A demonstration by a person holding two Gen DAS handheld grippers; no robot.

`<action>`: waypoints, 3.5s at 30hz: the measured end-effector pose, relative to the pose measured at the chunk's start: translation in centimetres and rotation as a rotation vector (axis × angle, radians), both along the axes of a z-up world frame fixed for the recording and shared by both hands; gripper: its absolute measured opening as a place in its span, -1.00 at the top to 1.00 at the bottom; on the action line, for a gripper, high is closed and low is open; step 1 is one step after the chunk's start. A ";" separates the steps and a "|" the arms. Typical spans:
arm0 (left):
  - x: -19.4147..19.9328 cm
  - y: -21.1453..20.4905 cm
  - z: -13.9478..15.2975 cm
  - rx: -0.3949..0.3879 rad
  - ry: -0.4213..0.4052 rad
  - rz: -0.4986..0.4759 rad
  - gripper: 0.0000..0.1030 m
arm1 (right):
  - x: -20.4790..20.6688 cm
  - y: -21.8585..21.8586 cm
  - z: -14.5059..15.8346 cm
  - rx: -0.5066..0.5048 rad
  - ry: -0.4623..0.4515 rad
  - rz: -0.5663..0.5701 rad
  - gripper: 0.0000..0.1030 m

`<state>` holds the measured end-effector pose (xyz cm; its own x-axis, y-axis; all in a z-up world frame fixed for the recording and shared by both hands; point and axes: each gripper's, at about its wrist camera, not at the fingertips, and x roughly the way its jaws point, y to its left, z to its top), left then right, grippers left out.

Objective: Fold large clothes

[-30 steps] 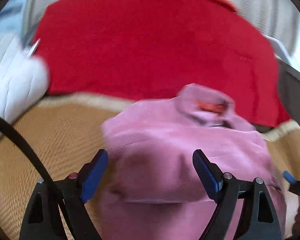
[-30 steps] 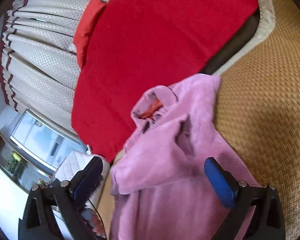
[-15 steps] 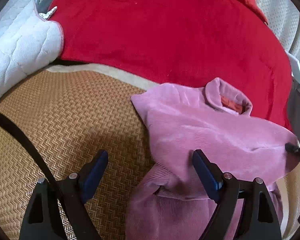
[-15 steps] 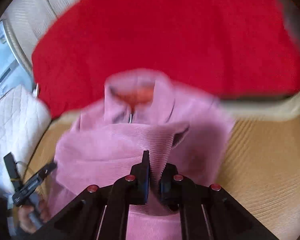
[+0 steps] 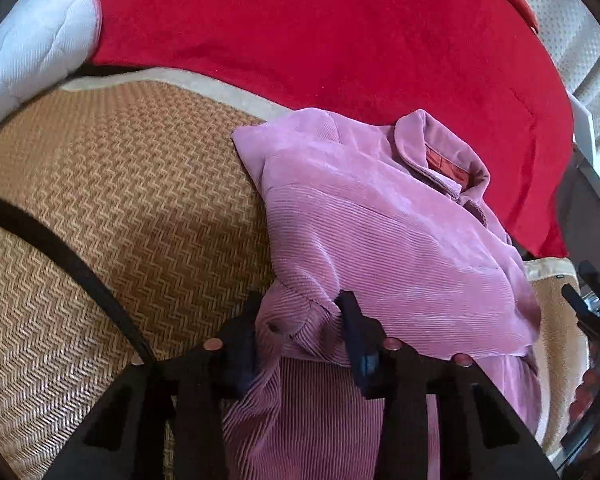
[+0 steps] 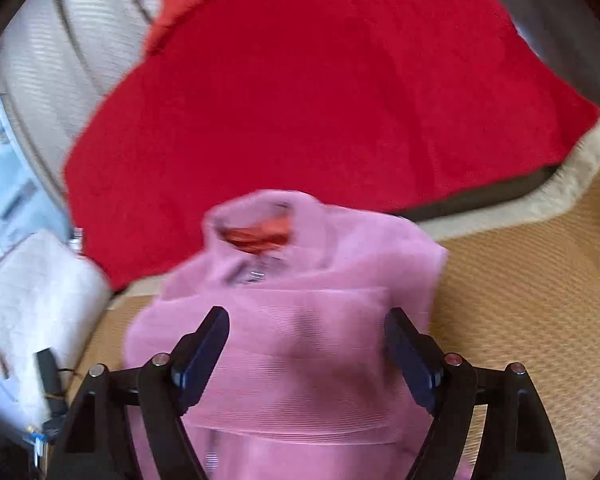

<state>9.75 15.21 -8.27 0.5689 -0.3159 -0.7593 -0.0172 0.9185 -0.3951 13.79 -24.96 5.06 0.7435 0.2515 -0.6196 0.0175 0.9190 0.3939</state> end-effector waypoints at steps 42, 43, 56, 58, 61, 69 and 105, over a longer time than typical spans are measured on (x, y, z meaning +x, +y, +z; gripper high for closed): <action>0.1 -6.3 1.7 0.417 0.003 -0.041 -0.54 | -1.1 0.7 -7.7 0.081 0.038 0.205 -0.80; 0.0 -5.8 1.7 0.383 -0.017 -0.012 -0.57 | -1.0 0.7 -7.7 0.083 0.039 0.205 -0.80; -0.9 -5.5 1.8 0.421 -0.038 0.028 -0.72 | -1.0 1.0 -7.6 0.070 0.039 0.212 -0.87; -0.9 -5.4 1.7 0.416 -0.042 0.031 -0.76 | -1.0 1.2 -7.6 0.060 0.041 0.218 -0.89; -0.8 -5.2 1.4 0.408 -0.047 0.040 -0.84 | -0.9 1.5 -7.6 0.043 0.044 0.222 -0.91; -1.2 -5.1 3.6 0.350 -0.091 0.080 -0.87 | -0.9 1.6 -7.6 0.038 0.046 0.224 -0.92; -0.3 -7.8 -0.3 0.300 -0.132 0.001 -1.00 | 12.6 -11.0 -9.3 0.501 0.231 -0.065 -0.95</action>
<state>9.48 7.37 -8.52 0.6689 -0.0885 -0.7380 0.0148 0.9943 -0.1059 26.36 -35.93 -4.20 0.6259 0.5155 -0.5853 0.2058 0.6147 0.7615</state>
